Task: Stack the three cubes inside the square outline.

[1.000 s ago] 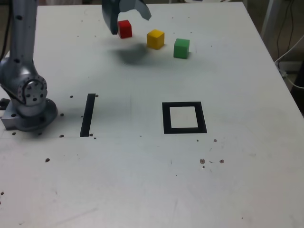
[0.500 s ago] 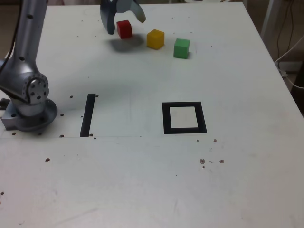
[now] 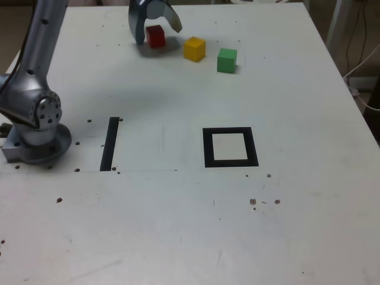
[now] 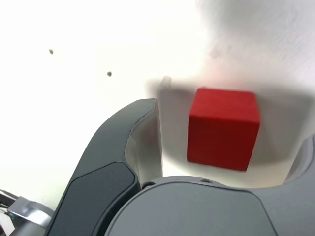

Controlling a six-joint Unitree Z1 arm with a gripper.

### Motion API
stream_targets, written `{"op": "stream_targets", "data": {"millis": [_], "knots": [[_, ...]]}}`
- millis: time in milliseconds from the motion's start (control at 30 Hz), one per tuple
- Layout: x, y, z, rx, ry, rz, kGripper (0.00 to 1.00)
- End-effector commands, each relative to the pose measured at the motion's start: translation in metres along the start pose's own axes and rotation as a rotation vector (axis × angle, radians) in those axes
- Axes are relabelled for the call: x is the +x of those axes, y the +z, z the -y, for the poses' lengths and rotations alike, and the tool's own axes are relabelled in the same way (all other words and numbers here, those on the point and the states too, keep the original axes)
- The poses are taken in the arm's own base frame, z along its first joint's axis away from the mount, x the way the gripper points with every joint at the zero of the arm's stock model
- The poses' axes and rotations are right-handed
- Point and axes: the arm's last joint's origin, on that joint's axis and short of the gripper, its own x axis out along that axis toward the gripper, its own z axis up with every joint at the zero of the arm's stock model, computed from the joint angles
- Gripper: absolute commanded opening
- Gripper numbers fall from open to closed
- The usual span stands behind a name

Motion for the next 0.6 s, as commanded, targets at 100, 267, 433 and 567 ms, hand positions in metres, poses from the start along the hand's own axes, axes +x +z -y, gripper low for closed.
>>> {"op": "stream_targets", "data": {"millis": [100, 267, 433, 567], "knots": [[0.0045, 0.0056, -0.0075, 0.002, -0.002, -0.014, 0.66], [0.0045, 0.0089, -0.0075, 0.009, 0.003, -0.016, 0.38], [0.0032, 0.01, -0.0055, 0.019, -0.001, -0.02, 0.3], [0.0031, 0.011, -0.0045, 0.022, -0.004, -0.021, 0.3]]}}
